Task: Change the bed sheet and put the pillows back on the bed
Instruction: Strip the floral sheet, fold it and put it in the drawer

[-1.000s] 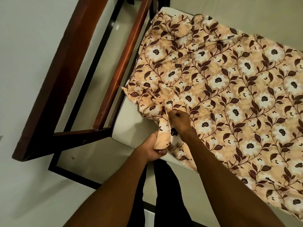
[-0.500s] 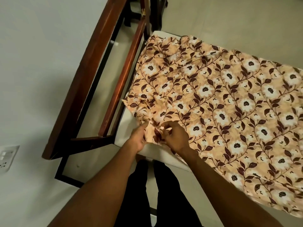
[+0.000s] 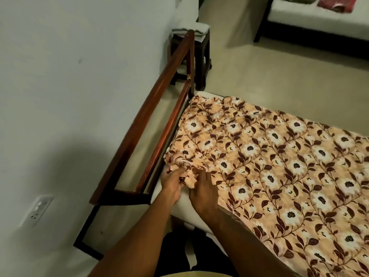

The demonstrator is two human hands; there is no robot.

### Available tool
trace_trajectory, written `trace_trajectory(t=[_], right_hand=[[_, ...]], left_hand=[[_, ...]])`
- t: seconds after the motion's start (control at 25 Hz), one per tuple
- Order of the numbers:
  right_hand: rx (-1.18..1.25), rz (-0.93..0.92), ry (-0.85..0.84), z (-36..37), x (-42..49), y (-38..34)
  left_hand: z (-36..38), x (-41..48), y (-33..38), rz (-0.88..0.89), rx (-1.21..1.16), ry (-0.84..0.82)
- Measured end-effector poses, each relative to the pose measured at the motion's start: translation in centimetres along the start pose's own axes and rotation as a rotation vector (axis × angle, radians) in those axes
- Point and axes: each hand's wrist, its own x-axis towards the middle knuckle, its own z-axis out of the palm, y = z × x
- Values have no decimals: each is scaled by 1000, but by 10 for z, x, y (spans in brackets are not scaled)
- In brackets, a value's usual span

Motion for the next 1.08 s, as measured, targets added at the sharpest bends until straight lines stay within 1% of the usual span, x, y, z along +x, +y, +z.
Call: trace_trajectory(t=[0.04, 0.16, 0.2, 0.32, 0.4, 0.56, 0.72, 0.76, 0.84, 0.88, 0.92, 1.08], right_hand=[[9, -20, 9, -6, 5, -5], [-15, -90, 11, -23, 16, -17], [-28, -109, 0, -28, 17, -20], [-65, -160, 13, -36, 20, -37], [-55, -158, 34, -35, 22, -46], [-34, -17, 76, -31, 15, -57], [31, 47, 119, -22, 2, -65], [69, 63, 126, -20, -1, -67], [131, 77, 141, -20, -7, -72], [142, 80, 144, -21, -10, -75], [143, 79, 146, -22, -13, -78], [103, 123, 166, -24, -25, -83]], left_hand=[[-2, -5, 6, 16, -30, 10], [-13, -16, 28, 87, -100, 125], [-18, -17, 33, 98, -135, 141], [-27, -21, 51, 91, -246, 120], [-33, -21, 60, 57, -291, 105], [-45, -27, 65, -11, -283, 85], [-64, -38, 63, 15, -244, 147], [-72, -39, 59, 20, -204, 185], [-90, -37, 51, -17, -50, 232], [-96, -39, 47, -54, 26, 221], [-102, -38, 41, -100, 93, 166], [-105, -51, 25, -291, 355, -277]])
